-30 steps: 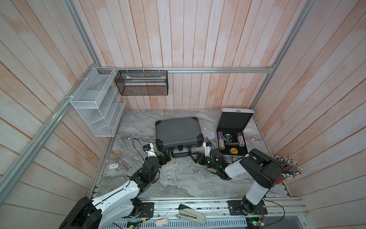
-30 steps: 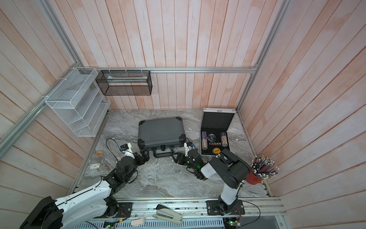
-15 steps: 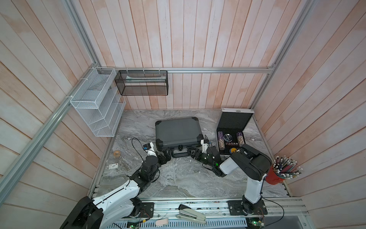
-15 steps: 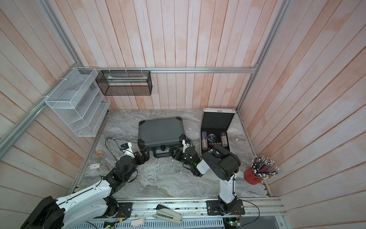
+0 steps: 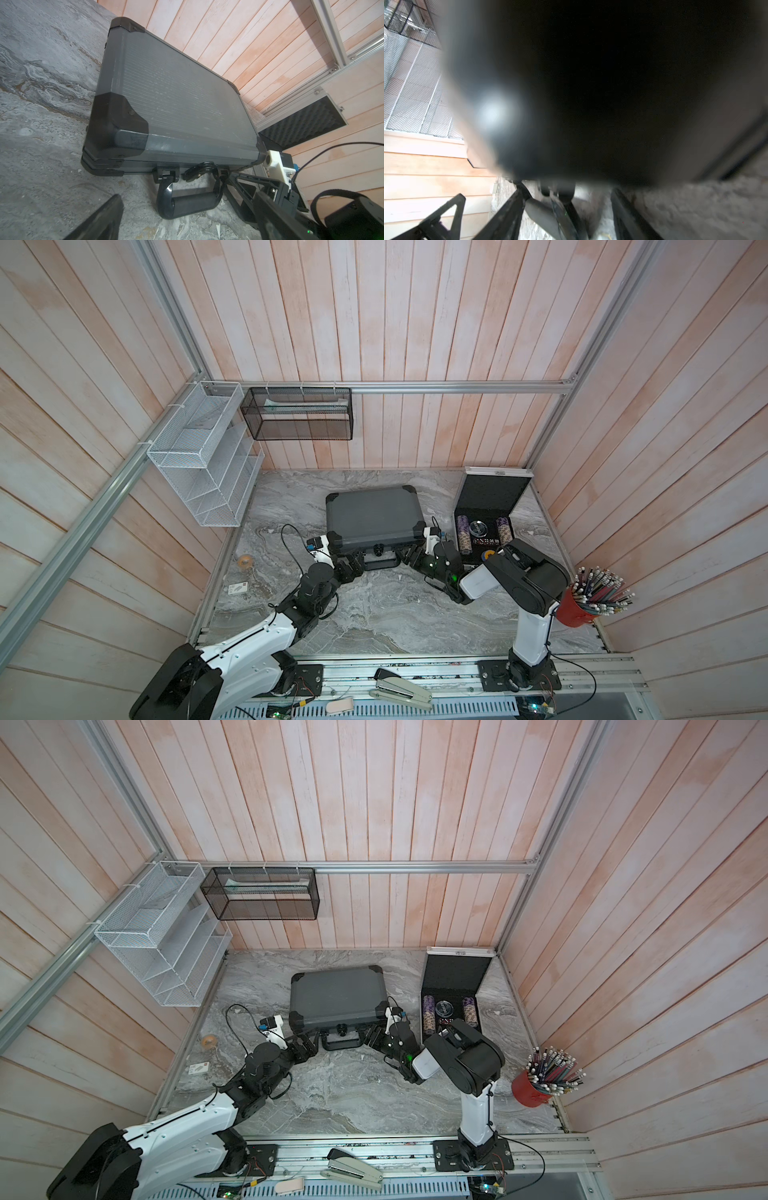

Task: Open the poker set cases
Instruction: Pick up the poker set case from the center of the board.

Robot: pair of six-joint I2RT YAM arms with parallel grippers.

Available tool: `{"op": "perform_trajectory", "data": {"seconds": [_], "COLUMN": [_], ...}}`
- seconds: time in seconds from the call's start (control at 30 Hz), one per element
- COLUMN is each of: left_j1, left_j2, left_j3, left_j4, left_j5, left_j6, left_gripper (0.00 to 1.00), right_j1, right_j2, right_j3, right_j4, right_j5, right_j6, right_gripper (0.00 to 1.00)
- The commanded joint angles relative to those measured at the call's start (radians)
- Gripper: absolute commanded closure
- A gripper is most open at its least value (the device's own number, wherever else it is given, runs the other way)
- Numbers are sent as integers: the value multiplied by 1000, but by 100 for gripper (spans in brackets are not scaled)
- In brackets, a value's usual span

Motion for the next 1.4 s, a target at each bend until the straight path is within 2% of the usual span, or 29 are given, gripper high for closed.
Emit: {"op": "perform_trajectory", "data": {"seconds": [0.0, 0.3, 0.5, 0.73, 1.03, 1.23, 1.37], "left_j1": [5, 21, 29, 35, 37, 37, 37], "left_j2": [3, -50, -82, -74, -64, -70, -65], "left_j3": [10, -45, -57, -54, -52, -55, -58], "left_j4": [33, 73, 59, 55, 57, 53, 50], "left_j5": [20, 13, 16, 20, 28, 32, 33], "left_j6": [-3, -43, -41, -42, -37, -39, -56], "left_gripper": [0, 0, 0, 0, 0, 0, 0], "right_j1": [24, 36, 53, 77, 99, 96, 62], "right_j2": [43, 50, 24, -47, -69, -45, -7], "right_j3": [24, 28, 19, -2, -9, -3, -38], "right_j4": [-61, -60, -115, -199, -238, -241, -143], "right_j5": [-128, -162, -161, -111, -109, -90, -84], "right_j6": [21, 27, -16, -56, -82, -68, 22], "right_gripper": [33, 35, 35, 35, 34, 28, 29]}}
